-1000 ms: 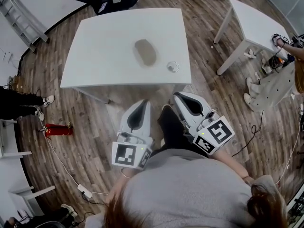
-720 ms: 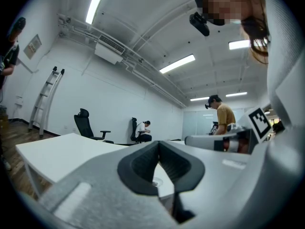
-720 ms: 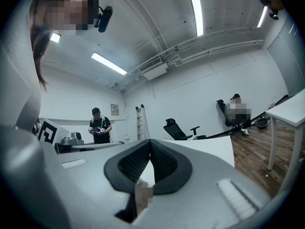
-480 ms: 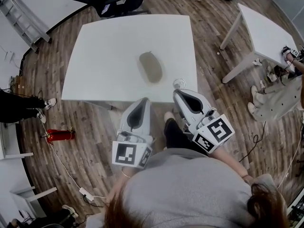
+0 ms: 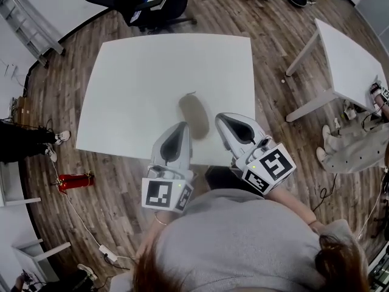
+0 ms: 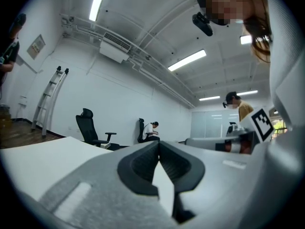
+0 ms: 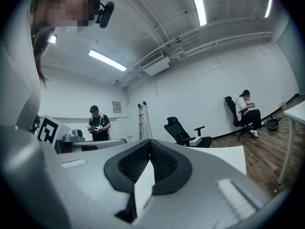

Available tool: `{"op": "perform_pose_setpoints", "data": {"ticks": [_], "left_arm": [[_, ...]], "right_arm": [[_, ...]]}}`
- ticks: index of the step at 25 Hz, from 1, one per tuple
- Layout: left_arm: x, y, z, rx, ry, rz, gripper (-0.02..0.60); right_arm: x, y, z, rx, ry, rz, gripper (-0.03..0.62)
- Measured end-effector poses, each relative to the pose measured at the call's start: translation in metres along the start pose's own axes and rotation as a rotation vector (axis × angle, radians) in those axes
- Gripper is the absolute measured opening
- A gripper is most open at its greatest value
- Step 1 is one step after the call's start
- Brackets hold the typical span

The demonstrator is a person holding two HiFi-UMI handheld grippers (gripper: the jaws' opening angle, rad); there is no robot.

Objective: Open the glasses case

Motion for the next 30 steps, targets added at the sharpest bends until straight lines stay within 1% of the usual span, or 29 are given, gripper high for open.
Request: {"op": "perform_pose_setpoints", "data": {"ticks": [5,10,15,22,24,27,28,29,30], "left_arm": [[-0.038,-0.007,-0.014,0.005,-0.014,0.01,0.005],[-0.062,-0.007,-0.022,0.012,-0.041,0.003,0.005],[-0.07,-0.003,-0.03,0.03,-0.071,-0.009,0.005],[-0.067,-0.005,-0.043,0.031,-0.082,-0.034,0.005],[-0.068,-0.004,-0.048,0.021,-0.1,-0.071,0.005],[-0.074,0.002,-0.057,0.01,-0.138,-0.165,0.005],[-0.076,0.006,-0.06,0.018,-0.14,-0.195,0.018],[-0.077,0.01,-0.063,0.031,-0.139,-0.221,0.064],[-0.078,0.014,-0.066,0.045,-0.14,-0.243,0.088]], "right_arm": [[-0.025,-0.009,0.031,0.003,-0.014,-0.008,0.003],[-0.045,-0.015,0.055,-0.006,-0.035,-0.015,0.003],[-0.057,-0.018,0.065,-0.005,-0.058,-0.022,0.003],[-0.065,-0.022,0.069,-0.011,-0.035,-0.024,0.003],[-0.066,-0.023,0.067,-0.014,-0.033,-0.023,0.003],[-0.068,-0.022,0.066,-0.018,-0.033,-0.029,0.003],[-0.07,-0.021,0.065,-0.019,-0.032,-0.031,0.003],[-0.071,-0.021,0.064,-0.02,-0.031,-0.033,0.003],[-0.071,-0.021,0.063,-0.019,-0.03,-0.032,0.003]]}}
Point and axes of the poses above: the fingertips, and each gripper's own axes: x backward along the fingers, z to its right, y out of its underside, the point moved 9 cm from there along x, backward along the fingers, and after that the axes turned 4 degrees about -z, right-handed, at the moved point
